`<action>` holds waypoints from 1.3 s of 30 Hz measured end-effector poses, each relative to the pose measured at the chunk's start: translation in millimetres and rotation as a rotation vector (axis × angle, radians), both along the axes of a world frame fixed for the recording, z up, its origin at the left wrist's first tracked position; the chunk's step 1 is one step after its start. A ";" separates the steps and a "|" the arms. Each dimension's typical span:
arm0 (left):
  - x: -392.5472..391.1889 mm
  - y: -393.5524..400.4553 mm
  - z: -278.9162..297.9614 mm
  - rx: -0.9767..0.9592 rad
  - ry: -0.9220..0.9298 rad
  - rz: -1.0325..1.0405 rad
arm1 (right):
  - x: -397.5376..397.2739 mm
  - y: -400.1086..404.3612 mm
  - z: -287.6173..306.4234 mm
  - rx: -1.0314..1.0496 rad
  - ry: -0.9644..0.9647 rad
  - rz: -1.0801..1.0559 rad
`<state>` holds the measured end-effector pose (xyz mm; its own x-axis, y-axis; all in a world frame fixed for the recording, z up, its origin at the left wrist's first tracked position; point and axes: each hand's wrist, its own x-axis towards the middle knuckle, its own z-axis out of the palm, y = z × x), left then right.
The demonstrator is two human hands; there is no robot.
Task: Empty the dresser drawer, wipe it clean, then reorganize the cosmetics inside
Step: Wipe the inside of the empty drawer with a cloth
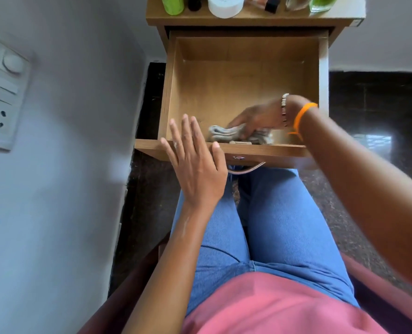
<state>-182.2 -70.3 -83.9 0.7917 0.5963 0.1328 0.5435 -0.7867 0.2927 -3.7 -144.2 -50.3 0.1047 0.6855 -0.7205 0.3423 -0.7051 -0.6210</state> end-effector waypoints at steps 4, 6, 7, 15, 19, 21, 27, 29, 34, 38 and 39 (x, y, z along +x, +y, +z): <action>20.1 -1.8 10.3 -0.007 0.123 -0.087 | 24.0 -48.1 10.4 -0.189 -0.185 0.078; 28.2 -2.5 14.4 -0.022 0.202 -0.126 | 22.7 -42.8 8.8 -0.243 -0.260 0.174; 31.1 -2.6 15.8 -0.027 0.233 -0.142 | 20.1 -35.0 5.7 -0.231 -0.288 0.207; 37.4 -0.6 19.6 -0.033 0.336 -0.215 | -22.2 11.0 -16.7 0.150 -0.237 0.003; 38.1 4.4 21.1 -0.035 0.373 -0.286 | 6.4 -17.3 -6.8 -0.033 -0.261 0.087; 40.4 6.3 22.8 -0.066 0.391 -0.300 | 23.1 -32.5 0.8 -0.181 -0.355 0.194; 51.7 10.8 35.6 -0.158 0.419 -0.236 | 41.3 -27.5 9.9 -0.138 -0.749 -0.222; 52.9 13.1 36.9 -0.215 0.322 -0.182 | 46.0 -23.1 -4.6 -0.069 -0.924 -0.499; 54.1 27.1 25.3 -0.134 0.109 -0.053 | 47.3 -7.7 -51.0 -0.291 -0.892 -0.654; 48.7 28.7 16.5 -0.096 0.023 0.000 | 53.9 40.3 -67.7 -0.194 -0.872 -0.474; 48.4 27.9 16.0 -0.094 -0.005 0.009 | 52.8 55.3 -69.5 -0.147 -0.871 -0.393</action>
